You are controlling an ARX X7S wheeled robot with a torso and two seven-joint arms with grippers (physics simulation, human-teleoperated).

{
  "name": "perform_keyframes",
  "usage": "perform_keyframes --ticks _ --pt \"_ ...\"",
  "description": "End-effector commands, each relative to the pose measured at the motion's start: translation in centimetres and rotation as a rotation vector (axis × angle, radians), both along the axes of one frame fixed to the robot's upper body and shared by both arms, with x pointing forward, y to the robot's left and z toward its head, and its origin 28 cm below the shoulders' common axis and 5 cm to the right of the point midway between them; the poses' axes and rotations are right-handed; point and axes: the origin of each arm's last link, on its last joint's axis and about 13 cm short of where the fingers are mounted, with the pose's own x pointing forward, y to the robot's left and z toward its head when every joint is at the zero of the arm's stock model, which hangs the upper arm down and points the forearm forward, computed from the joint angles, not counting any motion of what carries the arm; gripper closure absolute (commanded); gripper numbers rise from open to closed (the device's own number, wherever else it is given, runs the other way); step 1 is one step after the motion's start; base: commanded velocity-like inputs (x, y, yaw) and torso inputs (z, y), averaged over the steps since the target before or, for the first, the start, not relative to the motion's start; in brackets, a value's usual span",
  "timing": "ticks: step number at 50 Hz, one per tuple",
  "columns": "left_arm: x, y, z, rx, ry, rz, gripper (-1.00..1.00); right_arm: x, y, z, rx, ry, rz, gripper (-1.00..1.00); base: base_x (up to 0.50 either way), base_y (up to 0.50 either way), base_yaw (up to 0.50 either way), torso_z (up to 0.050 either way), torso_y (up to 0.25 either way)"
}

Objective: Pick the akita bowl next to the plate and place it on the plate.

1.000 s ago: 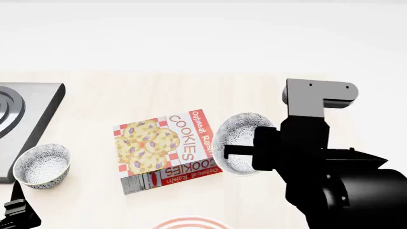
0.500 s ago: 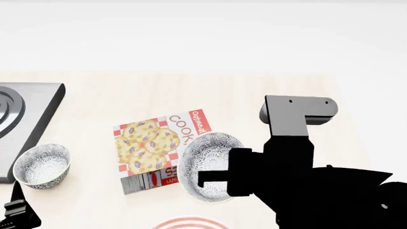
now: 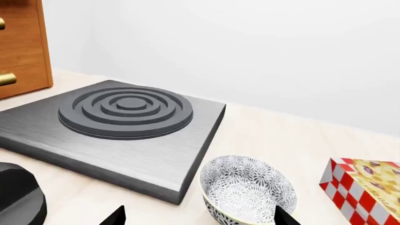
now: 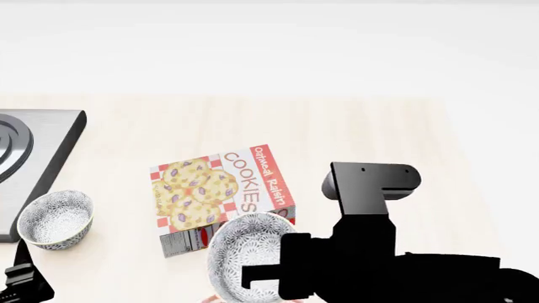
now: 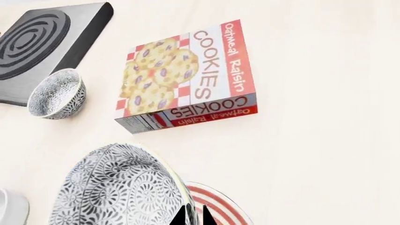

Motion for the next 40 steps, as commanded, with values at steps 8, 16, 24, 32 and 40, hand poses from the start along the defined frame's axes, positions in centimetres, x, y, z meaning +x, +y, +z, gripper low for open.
perform_keyframes --ticks 8,16,24,32,40 --pt "0.0 0.1 -0.1 0.000 -0.001 0.000 -1.00 -0.7 0.1 -1.4 0.036 0.039 0.035 1.00 0.00 0.00 0.00 0.000 0.000" --pt "-0.1 0.0 0.1 0.000 -0.002 -0.001 -1.00 -1.0 0.2 -2.2 0.051 0.072 0.053 1.00 0.00 0.00 0.00 0.000 0.000" --pt "0.0 0.0 0.0 0.003 -0.001 -0.001 -1.00 -1.2 0.2 -2.9 0.077 0.094 0.065 1.00 0.00 0.00 0.00 0.000 0.001" --pt "0.0 0.1 -0.1 0.004 -0.001 -0.001 -1.00 -1.4 0.2 -3.5 0.075 0.110 0.069 1.00 0.00 0.00 0.00 0.000 0.000" --pt "0.0 0.0 0.0 0.007 -0.001 -0.001 -1.00 -1.6 0.0 -4.0 0.060 0.117 0.072 1.00 0.00 0.00 0.00 0.000 0.000"
